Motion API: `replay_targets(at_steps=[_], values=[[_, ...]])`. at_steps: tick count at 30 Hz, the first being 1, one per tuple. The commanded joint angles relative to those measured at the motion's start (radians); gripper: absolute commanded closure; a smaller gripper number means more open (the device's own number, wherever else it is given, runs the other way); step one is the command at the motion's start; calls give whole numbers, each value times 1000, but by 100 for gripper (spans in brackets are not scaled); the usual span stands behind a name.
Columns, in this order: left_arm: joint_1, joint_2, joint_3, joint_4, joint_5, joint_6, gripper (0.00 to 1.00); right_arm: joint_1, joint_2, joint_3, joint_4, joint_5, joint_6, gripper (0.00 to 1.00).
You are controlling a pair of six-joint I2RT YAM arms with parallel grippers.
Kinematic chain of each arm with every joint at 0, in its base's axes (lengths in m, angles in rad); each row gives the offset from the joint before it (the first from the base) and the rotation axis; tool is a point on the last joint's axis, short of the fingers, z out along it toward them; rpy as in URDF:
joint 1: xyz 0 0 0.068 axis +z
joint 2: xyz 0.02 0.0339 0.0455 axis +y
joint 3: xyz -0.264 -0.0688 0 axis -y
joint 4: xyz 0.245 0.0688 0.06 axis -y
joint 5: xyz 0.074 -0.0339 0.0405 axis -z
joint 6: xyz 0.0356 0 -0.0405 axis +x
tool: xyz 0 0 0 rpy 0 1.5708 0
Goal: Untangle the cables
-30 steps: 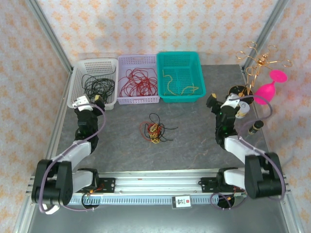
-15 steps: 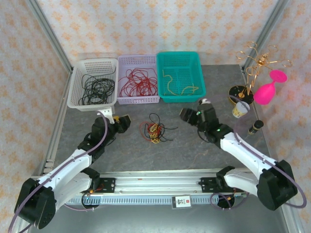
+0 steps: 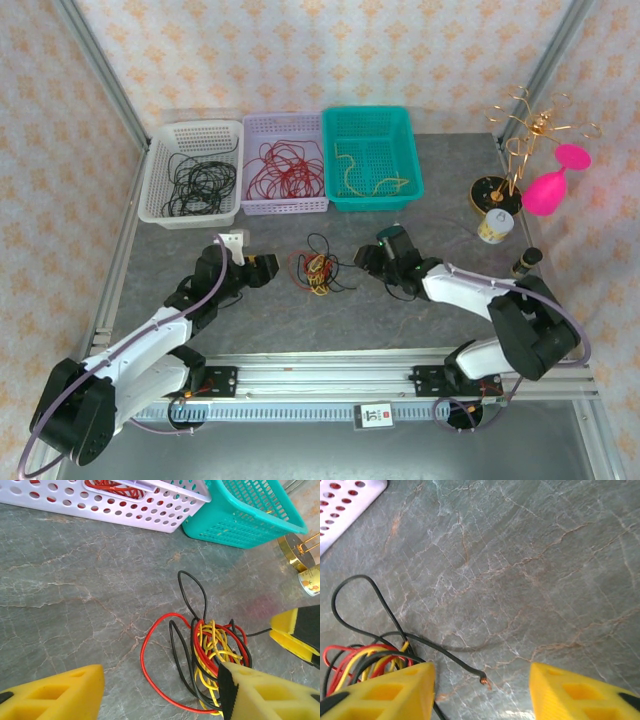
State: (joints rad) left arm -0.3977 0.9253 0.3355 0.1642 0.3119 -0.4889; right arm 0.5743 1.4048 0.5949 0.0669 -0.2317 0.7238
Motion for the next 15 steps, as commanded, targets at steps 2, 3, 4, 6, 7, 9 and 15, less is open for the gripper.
replay_targets(at_steps=[2, 3, 4, 6, 7, 9, 15], values=[[-4, 4, 5, 7, 45, 26, 37, 19, 42, -5, 100, 3, 20, 58], [-4, 5, 7, 8, 47, 27, 37, 23, 55, 0, 106, 5, 16, 61], [-4, 5, 7, 10, 48, 25, 37, 28, 64, 4, 110, 8, 12, 65], [-4, 3, 8, 9, 49, 24, 37, 33, 83, 6, 117, 27, 0, 74], [-3, 1, 8, 9, 51, 26, 37, 35, 93, 6, 126, 35, -14, 81], [-4, -5, 12, 4, 55, 31, 36, 37, 104, 16, 112, 55, -51, 92], [-11, -33, 63, -37, 82, 73, 35, 44, -15, 96, -45, 172, -208, 100]])
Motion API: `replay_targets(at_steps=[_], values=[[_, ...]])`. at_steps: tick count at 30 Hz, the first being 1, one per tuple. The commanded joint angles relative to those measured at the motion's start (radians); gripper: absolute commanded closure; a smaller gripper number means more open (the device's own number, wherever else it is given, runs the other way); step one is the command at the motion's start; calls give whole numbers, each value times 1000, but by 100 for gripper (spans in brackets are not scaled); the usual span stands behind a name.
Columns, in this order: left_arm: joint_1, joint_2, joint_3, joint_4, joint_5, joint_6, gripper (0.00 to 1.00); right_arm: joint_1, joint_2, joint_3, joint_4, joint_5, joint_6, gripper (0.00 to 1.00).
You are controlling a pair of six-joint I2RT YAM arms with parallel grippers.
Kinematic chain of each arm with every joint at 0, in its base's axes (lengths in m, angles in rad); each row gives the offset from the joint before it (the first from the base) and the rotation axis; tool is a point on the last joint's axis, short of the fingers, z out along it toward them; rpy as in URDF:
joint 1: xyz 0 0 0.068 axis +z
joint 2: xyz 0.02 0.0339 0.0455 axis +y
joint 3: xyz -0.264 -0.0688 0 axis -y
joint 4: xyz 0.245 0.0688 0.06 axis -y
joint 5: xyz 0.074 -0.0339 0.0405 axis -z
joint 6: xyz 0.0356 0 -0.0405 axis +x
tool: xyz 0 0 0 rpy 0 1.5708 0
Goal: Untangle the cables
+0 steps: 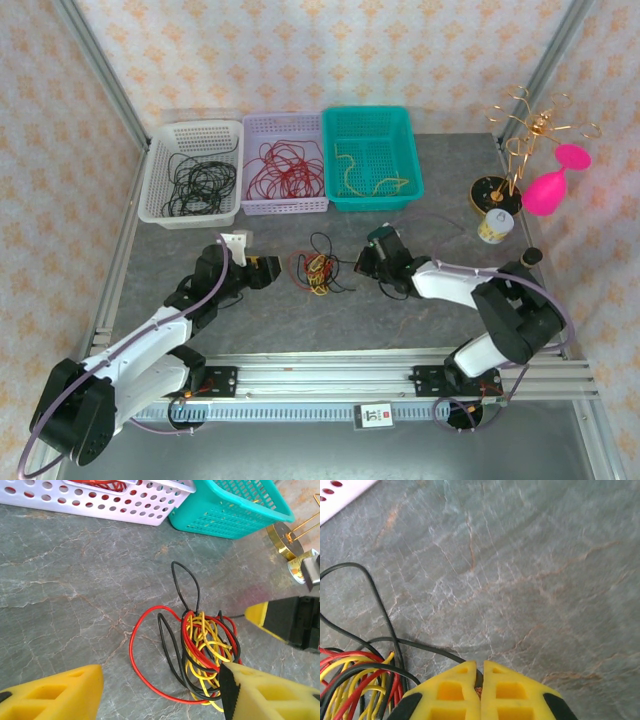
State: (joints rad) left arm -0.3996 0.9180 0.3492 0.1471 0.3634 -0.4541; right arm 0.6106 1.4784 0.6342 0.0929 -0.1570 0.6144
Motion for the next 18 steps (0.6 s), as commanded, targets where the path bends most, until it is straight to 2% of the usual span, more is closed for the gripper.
replay_targets(at_steps=[1, 8, 14, 18], values=[[-11, -30, 59, -20, 38, 47, 35, 9, -119, 75, -92, 100, -135, 100], [-31, -19, 135, -20, 104, 109, 31, 12, -258, 236, -304, 55, -341, 100], [-55, 5, 234, -32, 202, 181, 28, 12, -272, 420, -467, -45, -471, 100], [-69, 60, 318, -23, 280, 217, 27, 12, -268, 516, -504, -103, -541, 100]])
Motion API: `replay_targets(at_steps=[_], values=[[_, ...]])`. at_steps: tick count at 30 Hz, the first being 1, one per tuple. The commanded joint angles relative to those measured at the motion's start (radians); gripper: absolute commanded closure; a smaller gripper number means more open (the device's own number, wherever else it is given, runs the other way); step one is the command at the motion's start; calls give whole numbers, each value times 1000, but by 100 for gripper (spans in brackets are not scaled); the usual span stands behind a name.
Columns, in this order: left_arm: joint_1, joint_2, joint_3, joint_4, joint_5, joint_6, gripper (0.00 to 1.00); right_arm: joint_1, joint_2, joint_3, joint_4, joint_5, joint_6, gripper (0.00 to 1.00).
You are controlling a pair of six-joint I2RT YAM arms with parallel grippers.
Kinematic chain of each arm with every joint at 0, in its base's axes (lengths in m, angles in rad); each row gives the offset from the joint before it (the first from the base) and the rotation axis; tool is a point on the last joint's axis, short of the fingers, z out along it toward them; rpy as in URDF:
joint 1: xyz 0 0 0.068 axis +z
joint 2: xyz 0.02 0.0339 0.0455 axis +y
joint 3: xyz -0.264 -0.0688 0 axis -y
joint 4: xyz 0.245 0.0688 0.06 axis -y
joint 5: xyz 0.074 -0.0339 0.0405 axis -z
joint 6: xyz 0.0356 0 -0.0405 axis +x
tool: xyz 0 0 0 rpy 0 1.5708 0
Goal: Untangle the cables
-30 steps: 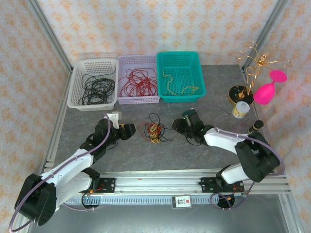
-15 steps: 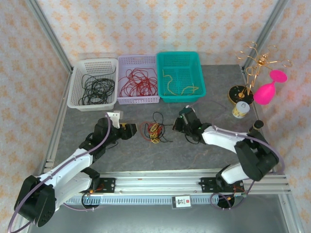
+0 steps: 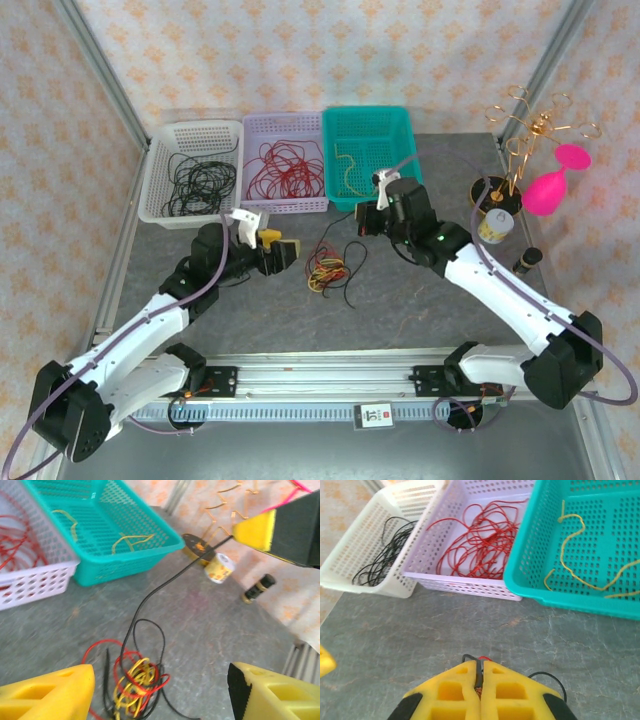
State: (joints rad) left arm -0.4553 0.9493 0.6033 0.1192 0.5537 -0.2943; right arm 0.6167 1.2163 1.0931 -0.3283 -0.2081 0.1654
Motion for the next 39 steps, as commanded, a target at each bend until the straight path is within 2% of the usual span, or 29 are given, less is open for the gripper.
replay_targets(at_steps=[1, 5, 6, 7, 9, 11, 15, 20, 24, 25, 27, 30, 31, 32, 35, 37, 39], values=[[-17, 49, 88, 8, 98, 60, 27, 6, -5, 77, -86, -59, -106, 100], [-34, 138, 188, -14, 113, 117, 27, 6, 11, 147, -103, -133, -151, 100], [-36, 159, 210, -21, 114, 137, 31, 6, 12, 153, -98, -170, -157, 100], [-36, 185, 231, -26, 122, 164, 42, 6, 11, 156, -90, -213, -163, 100], [-36, 235, 262, -23, 126, 215, 47, 6, 9, 155, -71, -299, -175, 100], [-36, 292, 299, -26, 132, 262, 44, 6, 8, 156, -61, -355, -185, 100], [-37, 372, 347, 5, 193, 299, 32, 6, 15, 163, -66, -398, -208, 100], [-36, 411, 355, 82, 320, 295, 30, 6, 32, 175, -66, -433, -228, 100], [-36, 427, 356, 108, 320, 294, 32, 7, 60, 193, -67, -464, -241, 100], [-36, 436, 364, 98, 315, 298, 37, 6, 68, 203, -66, -475, -244, 100], [-36, 451, 383, 74, 306, 312, 55, 6, 78, 215, -67, -499, -253, 100], [-37, 459, 392, 76, 240, 302, 91, 7, 82, 232, -66, -517, -262, 100], [-36, 455, 386, 89, 200, 289, 100, 6, 79, 235, -65, -512, -264, 100], [-36, 448, 377, 109, 153, 269, 100, 6, 72, 237, -62, -491, -261, 99], [-36, 413, 343, 166, 43, 206, 100, 3, 31, 229, -54, -357, -221, 61], [-36, 376, 305, 219, 2, 157, 100, -23, -28, 180, -23, -276, -188, 48], [-36, 333, 269, 266, -30, 116, 100, -73, -116, 95, 41, -273, -145, 43]])
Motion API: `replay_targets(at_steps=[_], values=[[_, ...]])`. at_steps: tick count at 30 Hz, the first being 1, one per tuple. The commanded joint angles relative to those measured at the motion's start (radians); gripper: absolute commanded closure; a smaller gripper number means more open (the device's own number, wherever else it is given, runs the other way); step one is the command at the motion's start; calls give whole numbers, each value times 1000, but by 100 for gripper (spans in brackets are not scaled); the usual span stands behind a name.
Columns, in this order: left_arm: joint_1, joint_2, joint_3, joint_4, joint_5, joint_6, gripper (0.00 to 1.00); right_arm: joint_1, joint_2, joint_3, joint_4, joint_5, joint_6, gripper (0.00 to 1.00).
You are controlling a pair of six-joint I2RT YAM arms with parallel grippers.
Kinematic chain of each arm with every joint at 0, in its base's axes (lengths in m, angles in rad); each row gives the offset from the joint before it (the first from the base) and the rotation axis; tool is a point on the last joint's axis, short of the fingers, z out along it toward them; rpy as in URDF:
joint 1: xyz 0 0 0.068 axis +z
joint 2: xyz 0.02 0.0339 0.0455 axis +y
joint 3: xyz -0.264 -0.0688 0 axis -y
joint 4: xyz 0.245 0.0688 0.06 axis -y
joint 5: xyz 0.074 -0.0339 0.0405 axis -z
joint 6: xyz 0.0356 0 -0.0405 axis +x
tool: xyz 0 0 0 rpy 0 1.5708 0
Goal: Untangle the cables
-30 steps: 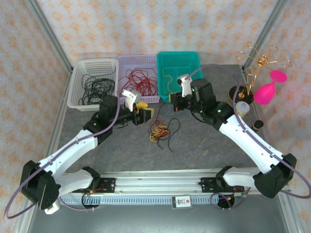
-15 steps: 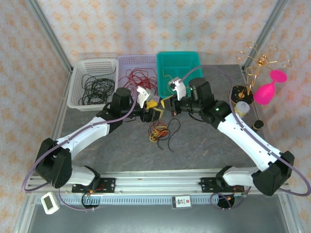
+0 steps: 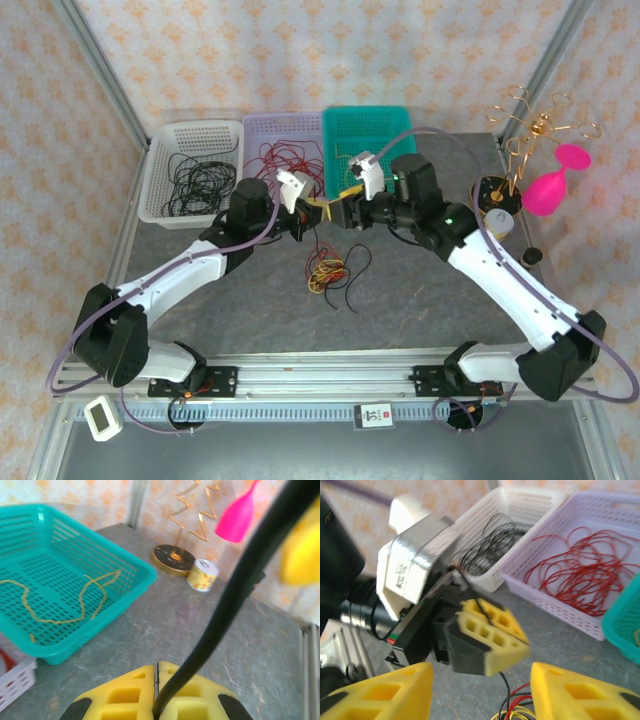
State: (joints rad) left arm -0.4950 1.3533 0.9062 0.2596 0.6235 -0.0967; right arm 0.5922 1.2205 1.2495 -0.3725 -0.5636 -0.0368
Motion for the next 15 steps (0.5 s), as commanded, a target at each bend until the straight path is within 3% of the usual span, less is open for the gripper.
replay_targets(at_steps=[1, 3, 5, 8, 11, 15], values=[[2, -95, -50, 144, -111, -100, 100, -80, -160, -117, 133, 63, 88, 42], [-2, -132, -65, 154, -126, -130, 100, -115, -219, -234, 237, 29, 121, 42], [-8, -159, -62, 142, -122, -149, 100, -113, -258, -355, 367, -81, 123, 46], [-32, -182, -35, 90, -125, -164, 100, -62, -249, -504, 663, -196, 169, 51], [-48, -191, -9, 54, -131, -179, 100, 31, -150, -537, 847, -213, 148, 55], [-57, -190, 23, 32, -128, -200, 100, 79, 50, -456, 929, -262, 123, 66]])
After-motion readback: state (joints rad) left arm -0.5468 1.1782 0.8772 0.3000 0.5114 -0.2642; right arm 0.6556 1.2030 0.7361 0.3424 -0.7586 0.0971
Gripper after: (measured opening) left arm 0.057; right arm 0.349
